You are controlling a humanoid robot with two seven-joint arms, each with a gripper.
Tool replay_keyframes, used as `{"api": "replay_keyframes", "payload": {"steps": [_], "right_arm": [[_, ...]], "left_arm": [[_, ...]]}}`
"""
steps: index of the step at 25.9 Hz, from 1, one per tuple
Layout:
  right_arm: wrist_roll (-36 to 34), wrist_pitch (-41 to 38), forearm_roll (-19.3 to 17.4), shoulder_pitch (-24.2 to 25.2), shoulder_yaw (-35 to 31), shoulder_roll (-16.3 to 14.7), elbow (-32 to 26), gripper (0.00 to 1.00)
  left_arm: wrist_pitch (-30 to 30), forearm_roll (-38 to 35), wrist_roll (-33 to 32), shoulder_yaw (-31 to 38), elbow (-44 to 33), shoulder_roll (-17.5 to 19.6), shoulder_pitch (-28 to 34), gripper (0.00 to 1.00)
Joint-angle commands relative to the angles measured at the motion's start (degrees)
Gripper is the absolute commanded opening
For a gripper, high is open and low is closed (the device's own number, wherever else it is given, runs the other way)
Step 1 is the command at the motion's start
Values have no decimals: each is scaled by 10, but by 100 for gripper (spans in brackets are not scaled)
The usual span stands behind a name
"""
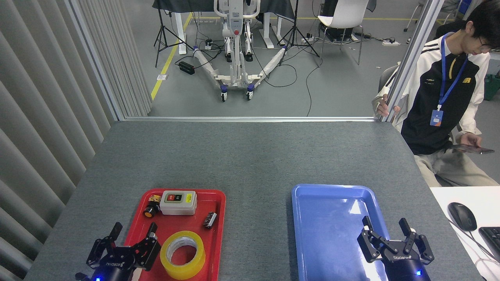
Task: Place and move tape with both arms
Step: 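Move the left gripper toward the yellow tape roll in the red tray, then grasp the yellow tape roll with the left gripper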
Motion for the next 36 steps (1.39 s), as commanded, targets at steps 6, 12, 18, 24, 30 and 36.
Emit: {"api": "replay_keyframes", "payload": {"steps": [6, 12, 18, 24, 30, 36], "right_arm": [[-1, 2, 24, 3, 3, 1, -5, 100], [1, -1, 18, 4, 2, 0, -20, 100], [2, -1, 17, 11, 9, 2, -20, 100], [1, -3, 17, 12, 13, 5, -24, 100], [-4, 1, 22, 13, 13, 1, -23, 100], [-7, -1, 22, 16, 13, 6, -23, 100]], "left_arm": [[-24, 5, 8, 3, -4, -7, 7, 100], [-26, 2, 0, 4, -10, -16, 7, 100], [13, 11, -10, -29, -21, 0, 6, 100], [33, 11, -58, -93, -19, 55, -44, 100], [34, 11, -331, -128, -11, 101, -105, 100], [30, 13, -544, -154, 15, 115, -150, 100]]}}
